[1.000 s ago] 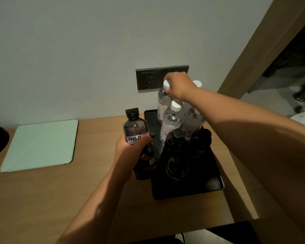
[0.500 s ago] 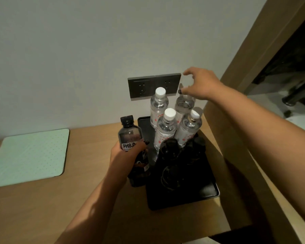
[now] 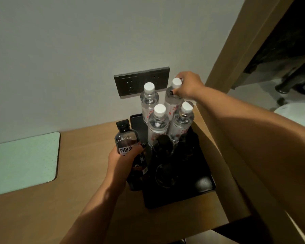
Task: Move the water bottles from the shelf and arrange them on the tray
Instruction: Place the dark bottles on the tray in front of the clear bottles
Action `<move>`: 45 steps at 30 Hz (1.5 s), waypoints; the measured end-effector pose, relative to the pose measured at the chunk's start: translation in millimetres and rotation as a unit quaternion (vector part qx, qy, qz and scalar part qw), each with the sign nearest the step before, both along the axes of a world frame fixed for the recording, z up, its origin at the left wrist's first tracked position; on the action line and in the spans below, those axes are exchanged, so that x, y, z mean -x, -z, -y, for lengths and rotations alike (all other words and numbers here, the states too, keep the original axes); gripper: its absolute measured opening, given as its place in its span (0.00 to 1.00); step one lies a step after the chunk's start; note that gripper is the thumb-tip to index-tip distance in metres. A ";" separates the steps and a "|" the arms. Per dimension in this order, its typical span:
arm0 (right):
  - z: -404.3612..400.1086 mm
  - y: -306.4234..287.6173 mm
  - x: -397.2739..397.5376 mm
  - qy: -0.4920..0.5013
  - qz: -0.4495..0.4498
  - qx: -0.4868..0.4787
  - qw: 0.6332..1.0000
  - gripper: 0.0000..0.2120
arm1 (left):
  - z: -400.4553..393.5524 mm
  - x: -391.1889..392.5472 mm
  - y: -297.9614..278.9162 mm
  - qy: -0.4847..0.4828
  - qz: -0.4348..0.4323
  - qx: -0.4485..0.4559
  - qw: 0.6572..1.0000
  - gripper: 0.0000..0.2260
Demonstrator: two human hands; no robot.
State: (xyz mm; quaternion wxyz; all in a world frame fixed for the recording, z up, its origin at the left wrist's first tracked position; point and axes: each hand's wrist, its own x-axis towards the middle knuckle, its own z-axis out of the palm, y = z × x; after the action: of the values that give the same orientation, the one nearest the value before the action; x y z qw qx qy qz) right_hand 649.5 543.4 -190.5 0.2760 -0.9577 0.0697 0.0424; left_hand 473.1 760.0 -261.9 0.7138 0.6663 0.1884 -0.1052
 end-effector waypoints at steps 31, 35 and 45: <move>-55.7 -24.1 58.9 -0.225 0.028 0.100 0.969 0.11 | -5.6 9.9 12.7 -0.043 -0.026 0.010 0.999 0.09; -58.2 -18.0 56.3 -0.195 0.058 0.069 0.977 0.06 | -6.3 15.2 15.1 -0.048 -0.030 0.013 0.998 0.07; -59.2 -16.9 49.2 -0.202 0.062 0.073 0.975 0.09 | -7.9 25.2 16.8 -0.047 -0.026 0.015 0.998 0.09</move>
State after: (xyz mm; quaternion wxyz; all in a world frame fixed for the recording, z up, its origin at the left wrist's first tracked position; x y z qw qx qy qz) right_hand 600.3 602.6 -173.5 0.1944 -0.9704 -0.1391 0.0329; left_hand 447.9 767.9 -278.7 0.7224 0.6434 0.2362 -0.0914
